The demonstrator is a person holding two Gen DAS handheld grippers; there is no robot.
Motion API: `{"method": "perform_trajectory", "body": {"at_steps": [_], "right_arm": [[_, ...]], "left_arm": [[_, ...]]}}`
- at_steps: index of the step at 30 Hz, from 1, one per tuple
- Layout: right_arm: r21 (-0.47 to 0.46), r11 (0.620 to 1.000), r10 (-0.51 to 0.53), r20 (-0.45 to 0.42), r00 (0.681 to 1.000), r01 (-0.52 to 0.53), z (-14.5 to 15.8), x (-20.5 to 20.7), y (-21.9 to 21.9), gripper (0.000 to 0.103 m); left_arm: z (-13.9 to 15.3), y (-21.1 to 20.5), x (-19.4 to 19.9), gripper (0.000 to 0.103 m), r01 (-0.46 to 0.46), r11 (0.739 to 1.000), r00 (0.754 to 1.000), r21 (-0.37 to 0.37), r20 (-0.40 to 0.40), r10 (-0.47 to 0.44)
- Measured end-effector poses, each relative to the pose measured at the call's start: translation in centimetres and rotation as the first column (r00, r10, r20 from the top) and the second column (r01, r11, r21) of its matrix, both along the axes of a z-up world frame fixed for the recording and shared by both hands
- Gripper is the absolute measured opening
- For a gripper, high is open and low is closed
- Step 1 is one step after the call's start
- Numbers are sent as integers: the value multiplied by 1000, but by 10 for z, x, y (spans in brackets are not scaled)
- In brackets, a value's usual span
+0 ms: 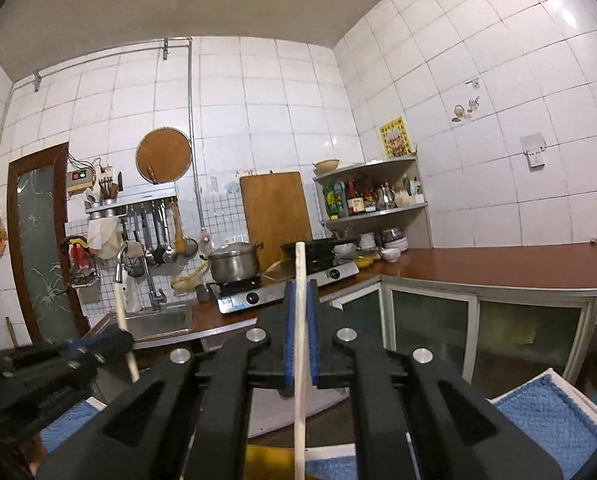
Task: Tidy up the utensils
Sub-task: 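Lower the chopstick into the yellow holder and open the left gripper, then move the open left gripper back to the loose chopsticks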
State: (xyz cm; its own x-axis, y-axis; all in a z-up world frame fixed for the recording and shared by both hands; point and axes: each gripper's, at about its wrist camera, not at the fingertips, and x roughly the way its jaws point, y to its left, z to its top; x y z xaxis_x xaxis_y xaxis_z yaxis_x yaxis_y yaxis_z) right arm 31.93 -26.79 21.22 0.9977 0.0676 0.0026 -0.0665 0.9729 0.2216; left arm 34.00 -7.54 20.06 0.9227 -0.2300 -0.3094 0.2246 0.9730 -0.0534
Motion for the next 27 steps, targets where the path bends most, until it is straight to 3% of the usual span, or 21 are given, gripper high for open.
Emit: {"method": "perform_trajectory", "body": {"at_steps": [6,13,20,23,24,27], "right_arm": [[-53,998,30,-34,999,-31,-45,5,11,6],[-98,995,23,-119,993,-35,-98,3,17,6],[-70,996,40,-186,982,-54,-116,-3,11,6],[-54,996,54,-204,977,-66,-107,-15,9,7],[-47,997,55,-208,977,-66,-104,-20,8,10],[-6,998,56,-202,978,-59,-90,-45,1,61]], "left_arm": [[-58,0,12,4,-14,1000,998,21,-57,15],[-101,7,10,5,-25,999,994,42,-105,30],[-109,15,2,5,-34,999,990,41,-138,40],[-99,21,-9,21,-36,999,988,31,-147,41],[-93,25,-16,33,-43,999,989,24,-144,46],[-80,35,-37,58,-67,998,986,8,-151,68]]}}
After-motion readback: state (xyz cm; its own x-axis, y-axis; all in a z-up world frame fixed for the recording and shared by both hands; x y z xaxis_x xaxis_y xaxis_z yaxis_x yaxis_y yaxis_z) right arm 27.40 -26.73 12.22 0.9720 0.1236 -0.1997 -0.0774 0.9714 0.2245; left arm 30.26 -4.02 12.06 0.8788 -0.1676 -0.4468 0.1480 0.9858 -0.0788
